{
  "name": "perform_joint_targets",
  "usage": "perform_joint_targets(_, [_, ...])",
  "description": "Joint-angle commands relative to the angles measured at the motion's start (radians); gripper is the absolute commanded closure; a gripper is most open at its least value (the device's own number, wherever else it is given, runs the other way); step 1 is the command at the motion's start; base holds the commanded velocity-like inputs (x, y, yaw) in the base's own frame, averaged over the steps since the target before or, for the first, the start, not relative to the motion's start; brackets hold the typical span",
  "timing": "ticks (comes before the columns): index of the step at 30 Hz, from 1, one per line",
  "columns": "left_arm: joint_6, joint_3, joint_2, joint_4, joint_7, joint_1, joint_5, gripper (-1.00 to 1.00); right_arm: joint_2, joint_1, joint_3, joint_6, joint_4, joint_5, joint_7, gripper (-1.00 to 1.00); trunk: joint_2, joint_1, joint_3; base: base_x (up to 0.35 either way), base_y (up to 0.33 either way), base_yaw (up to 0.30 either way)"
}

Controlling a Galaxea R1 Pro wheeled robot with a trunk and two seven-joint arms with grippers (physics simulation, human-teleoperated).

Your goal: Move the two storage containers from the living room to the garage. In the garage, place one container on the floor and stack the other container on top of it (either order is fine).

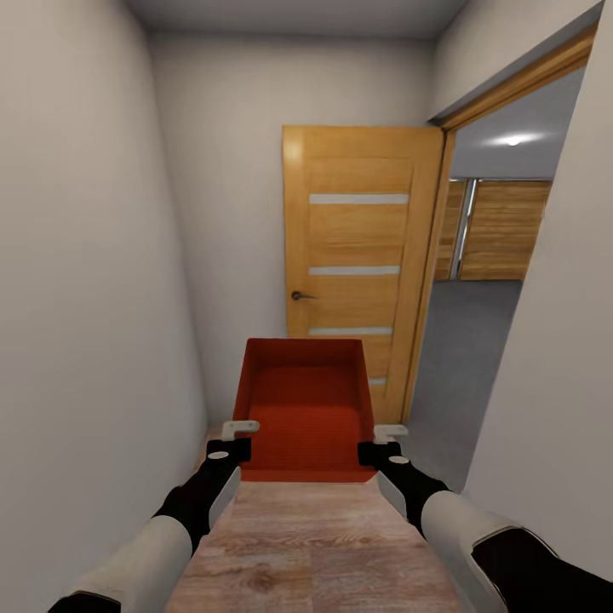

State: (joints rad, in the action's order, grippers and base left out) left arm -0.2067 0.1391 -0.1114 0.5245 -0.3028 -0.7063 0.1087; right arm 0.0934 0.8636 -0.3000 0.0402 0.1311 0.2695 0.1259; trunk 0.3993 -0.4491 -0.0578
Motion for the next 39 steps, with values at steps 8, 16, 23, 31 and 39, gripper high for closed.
perform_joint_targets(8, [0.012, -0.081, 0.038, 0.004, -0.012, -0.001, -0.015, 1.00, -0.010, 0.000, 0.012, 0.003, -0.004, 0.017, 0.006, 1.00, 0.001, -0.001, 0.000, 0.311, 0.000, 0.000])
perform_joint_targets(16, [0.012, -0.081, 0.038, 0.004, -0.012, -0.001, -0.015, 1.00, -0.009, 0.000, 0.012, 0.005, -0.004, 0.017, 0.006, 1.00, 0.001, -0.001, 0.000, 0.299, 0.000, 0.000])
perform_joint_targets(23, [0.012, -0.081, 0.038, 0.005, -0.012, -0.001, -0.015, 1.00, -0.009, 0.000, 0.012, 0.005, -0.004, 0.017, 0.006, 1.00, 0.001, -0.001, 0.000, 0.103, 0.000, 0.000])
perform_joint_targets(31, [0.012, -0.081, 0.038, 0.005, -0.012, -0.001, -0.015, 1.00, -0.009, 0.000, 0.012, 0.004, -0.004, 0.017, 0.006, 1.00, 0.001, -0.001, 0.000, 0.004, 0.000, -0.015])
perform_joint_targets(39, [0.012, -0.081, 0.038, 0.005, -0.012, -0.001, -0.015, 1.00, -0.009, 0.000, 0.012, 0.003, -0.004, 0.017, 0.006, 1.00, 0.001, -0.001, 0.000, 0.000, 0.000, -0.196])
